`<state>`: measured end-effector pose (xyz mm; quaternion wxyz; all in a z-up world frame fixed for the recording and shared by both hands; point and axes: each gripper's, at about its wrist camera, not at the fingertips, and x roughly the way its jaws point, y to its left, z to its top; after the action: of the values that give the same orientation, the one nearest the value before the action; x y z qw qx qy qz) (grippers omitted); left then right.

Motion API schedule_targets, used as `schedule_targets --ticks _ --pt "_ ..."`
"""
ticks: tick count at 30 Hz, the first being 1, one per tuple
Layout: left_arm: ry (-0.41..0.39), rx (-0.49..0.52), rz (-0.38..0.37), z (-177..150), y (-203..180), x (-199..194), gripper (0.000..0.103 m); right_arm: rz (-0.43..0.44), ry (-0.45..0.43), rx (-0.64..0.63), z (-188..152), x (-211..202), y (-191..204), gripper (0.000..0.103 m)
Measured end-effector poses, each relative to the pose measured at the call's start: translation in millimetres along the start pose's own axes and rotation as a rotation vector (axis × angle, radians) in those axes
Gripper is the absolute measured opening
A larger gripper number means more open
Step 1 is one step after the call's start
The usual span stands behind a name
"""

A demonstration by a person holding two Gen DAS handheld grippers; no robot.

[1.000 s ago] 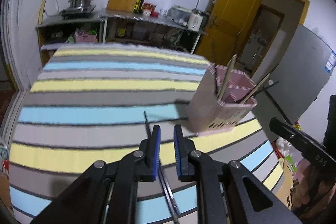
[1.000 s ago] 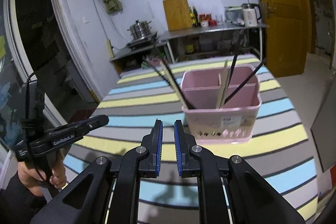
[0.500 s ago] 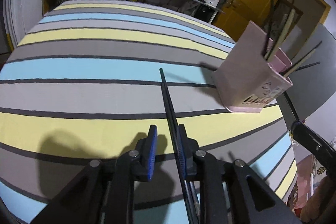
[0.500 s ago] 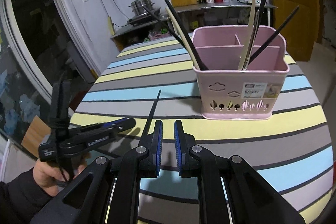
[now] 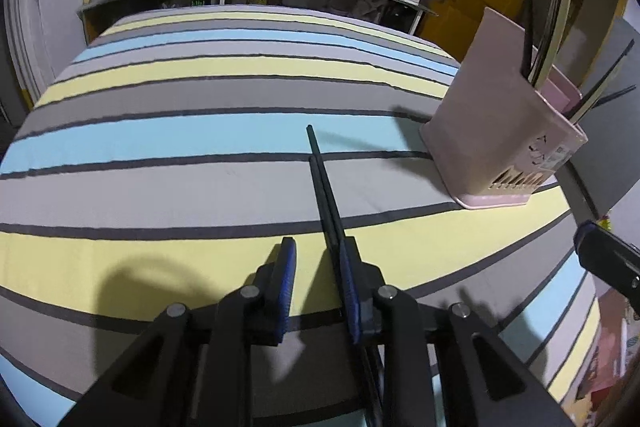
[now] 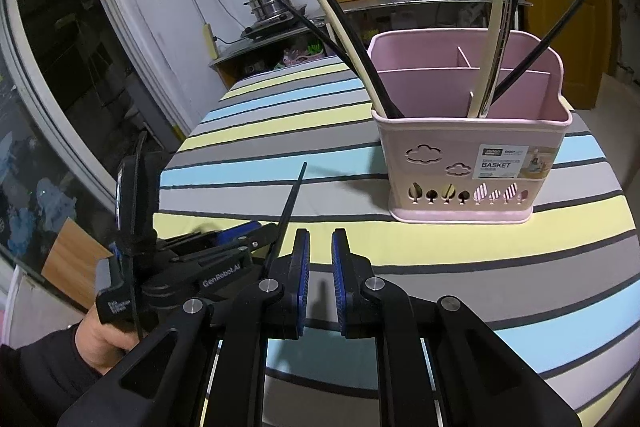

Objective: Organize utensils
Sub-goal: 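Move both tools back over the remaining black chopsticks, then close the right tool on a black chopstick while the left tool grasps another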

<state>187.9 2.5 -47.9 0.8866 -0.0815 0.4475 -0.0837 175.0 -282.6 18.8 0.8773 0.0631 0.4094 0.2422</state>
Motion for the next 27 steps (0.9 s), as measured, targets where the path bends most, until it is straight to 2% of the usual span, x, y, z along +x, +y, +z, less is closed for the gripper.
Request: schedule_targets --ticks 5,11,13,15,22,27 --pt "-0.010 0.012 0.034 3.8 -1.5 2.6 0.026 -0.004 0.000 0.001 -1.5 -2.8 -0.2 0.011" --pt "0.004 0.026 0.051 2.9 -1.0 2.1 0.022 -0.012 -0.002 0.005 -1.8 -5.4 -2.4 0.011" --pt "0.006 0.032 0.061 3.4 1.2 2.1 0.014 -0.014 -0.001 0.009 -1.8 -4.8 -2.1 0.011" --pt "0.016 0.035 0.062 4.8 4.7 1.7 0.012 -0.015 0.002 0.008 -1.5 -3.5 -1.6 0.011" --pt "0.033 -0.008 0.049 7.7 35.1 -4.3 0.007 0.000 0.021 -0.001 -0.8 8.3 4.2 0.011" --pt "0.025 -0.057 0.080 7.4 59.1 -9.2 0.007 0.010 0.055 -0.015 1.7 32.5 12.6 0.011"
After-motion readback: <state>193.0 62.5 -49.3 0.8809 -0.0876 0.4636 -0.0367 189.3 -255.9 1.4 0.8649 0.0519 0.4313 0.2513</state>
